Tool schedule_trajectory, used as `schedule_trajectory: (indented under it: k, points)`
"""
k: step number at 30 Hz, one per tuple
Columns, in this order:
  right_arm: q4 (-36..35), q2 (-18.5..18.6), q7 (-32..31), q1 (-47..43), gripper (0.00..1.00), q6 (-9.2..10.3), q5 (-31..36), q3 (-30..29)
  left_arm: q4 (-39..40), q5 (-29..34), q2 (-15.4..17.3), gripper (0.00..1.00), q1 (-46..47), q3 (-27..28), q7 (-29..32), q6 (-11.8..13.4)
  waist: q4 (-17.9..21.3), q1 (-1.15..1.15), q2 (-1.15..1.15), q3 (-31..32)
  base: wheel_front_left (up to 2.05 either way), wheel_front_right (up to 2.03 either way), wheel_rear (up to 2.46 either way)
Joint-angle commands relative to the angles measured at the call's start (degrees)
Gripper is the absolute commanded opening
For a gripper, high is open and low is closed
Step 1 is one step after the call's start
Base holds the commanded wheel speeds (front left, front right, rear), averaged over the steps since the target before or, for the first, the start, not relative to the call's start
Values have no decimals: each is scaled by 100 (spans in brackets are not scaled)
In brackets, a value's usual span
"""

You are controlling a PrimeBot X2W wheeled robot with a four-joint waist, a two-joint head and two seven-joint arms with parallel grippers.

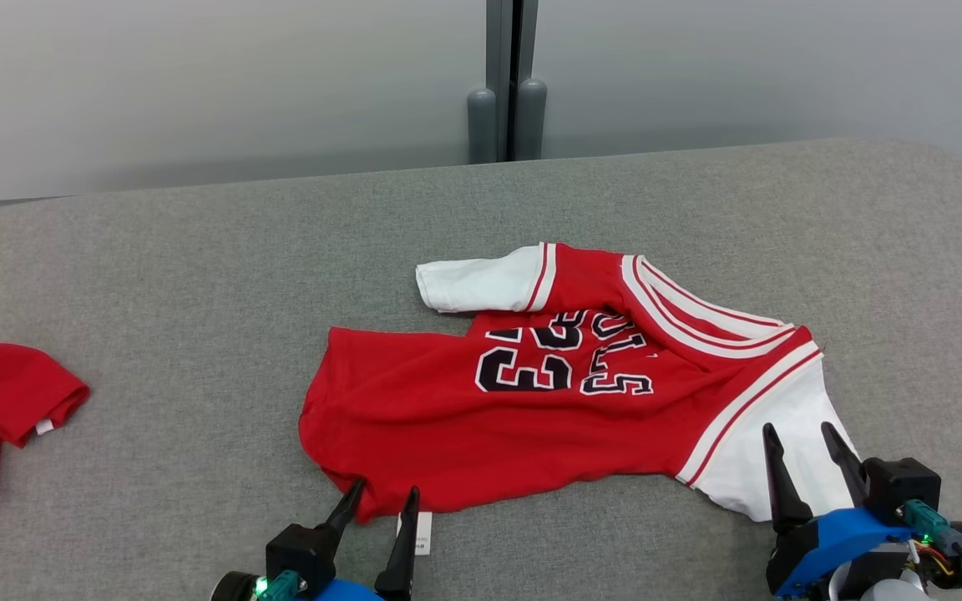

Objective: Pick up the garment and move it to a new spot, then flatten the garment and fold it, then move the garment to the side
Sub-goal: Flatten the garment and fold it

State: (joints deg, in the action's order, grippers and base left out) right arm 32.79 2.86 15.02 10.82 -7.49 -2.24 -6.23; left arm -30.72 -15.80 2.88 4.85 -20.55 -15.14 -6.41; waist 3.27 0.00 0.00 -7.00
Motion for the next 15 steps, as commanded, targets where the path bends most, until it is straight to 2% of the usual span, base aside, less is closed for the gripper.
schedule_trajectory:
  k: [1, 6, 15]
  points:
    - [28, 12, 23, 93, 100, -1, -25, -2, -54, -40, 1, 100, 49, -16, 0, -25, 15, 0, 0, -6, 0, 0, 0]
    - [48, 12, 23, 81, 100, -1, -35, -25, -306, -2, 1, 100, 101, -114, 0, -30, 20, 0, 0, -13, 0, 0, 0]
    - [72, 12, 23, 96, 100, -1, -103, -20, -570, 130, 1, 100, 178, -35, -1, 261, -17, 0, 0, -10, 0, 0, 0]
